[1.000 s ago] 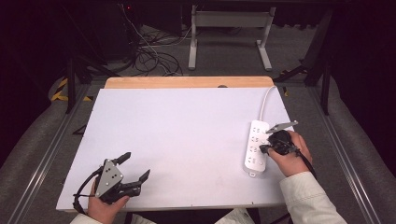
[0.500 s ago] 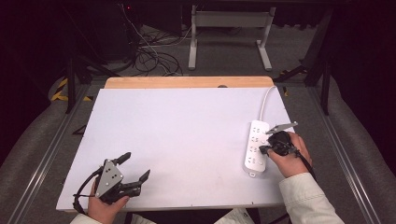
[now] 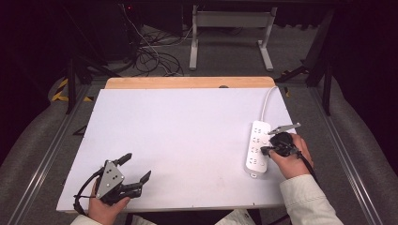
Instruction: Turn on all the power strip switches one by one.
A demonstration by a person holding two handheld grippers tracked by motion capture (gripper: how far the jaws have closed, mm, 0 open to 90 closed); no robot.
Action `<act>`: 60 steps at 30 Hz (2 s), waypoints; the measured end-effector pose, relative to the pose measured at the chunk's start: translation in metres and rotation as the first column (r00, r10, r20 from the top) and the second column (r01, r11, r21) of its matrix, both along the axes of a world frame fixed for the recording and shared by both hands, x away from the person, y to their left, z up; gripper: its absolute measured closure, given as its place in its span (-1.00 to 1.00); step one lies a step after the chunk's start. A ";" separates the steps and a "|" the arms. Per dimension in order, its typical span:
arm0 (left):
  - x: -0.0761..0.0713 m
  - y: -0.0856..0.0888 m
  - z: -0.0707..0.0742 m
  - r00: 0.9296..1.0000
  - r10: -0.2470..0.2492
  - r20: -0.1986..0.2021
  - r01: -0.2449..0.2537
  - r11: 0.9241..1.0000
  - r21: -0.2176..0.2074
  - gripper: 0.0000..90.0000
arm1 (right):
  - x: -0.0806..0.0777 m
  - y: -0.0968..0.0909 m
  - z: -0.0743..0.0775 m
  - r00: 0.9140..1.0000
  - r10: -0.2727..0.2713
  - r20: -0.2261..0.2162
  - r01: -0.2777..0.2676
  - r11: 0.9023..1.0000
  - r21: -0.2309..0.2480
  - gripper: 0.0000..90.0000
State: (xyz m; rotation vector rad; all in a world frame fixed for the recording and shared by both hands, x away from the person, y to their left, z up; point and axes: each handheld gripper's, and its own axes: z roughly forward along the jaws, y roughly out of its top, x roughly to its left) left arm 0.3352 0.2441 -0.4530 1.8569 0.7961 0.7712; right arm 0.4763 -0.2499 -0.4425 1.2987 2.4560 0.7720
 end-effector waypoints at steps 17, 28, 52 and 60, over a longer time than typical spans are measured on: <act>0.000 0.000 0.000 1.000 0.000 -0.004 -0.001 1.000 -0.007 -0.60 | -0.008 -0.005 0.010 0.996 -0.025 0.087 0.017 0.996 0.087 1.00; 0.000 0.001 0.000 1.000 0.002 0.000 -0.002 1.000 0.002 -0.60 | -0.014 0.002 0.036 0.986 0.027 0.162 -0.043 0.995 0.094 1.00; 0.001 0.000 0.000 1.000 0.001 -0.001 -0.001 1.000 0.001 -0.60 | 0.016 -0.007 0.025 0.991 -0.026 0.131 0.020 0.999 0.044 1.00; 0.001 0.000 0.000 1.000 0.003 -0.006 -0.003 1.000 0.000 -0.60 | 0.025 -0.010 0.015 0.994 -0.039 0.107 0.036 0.999 0.033 1.00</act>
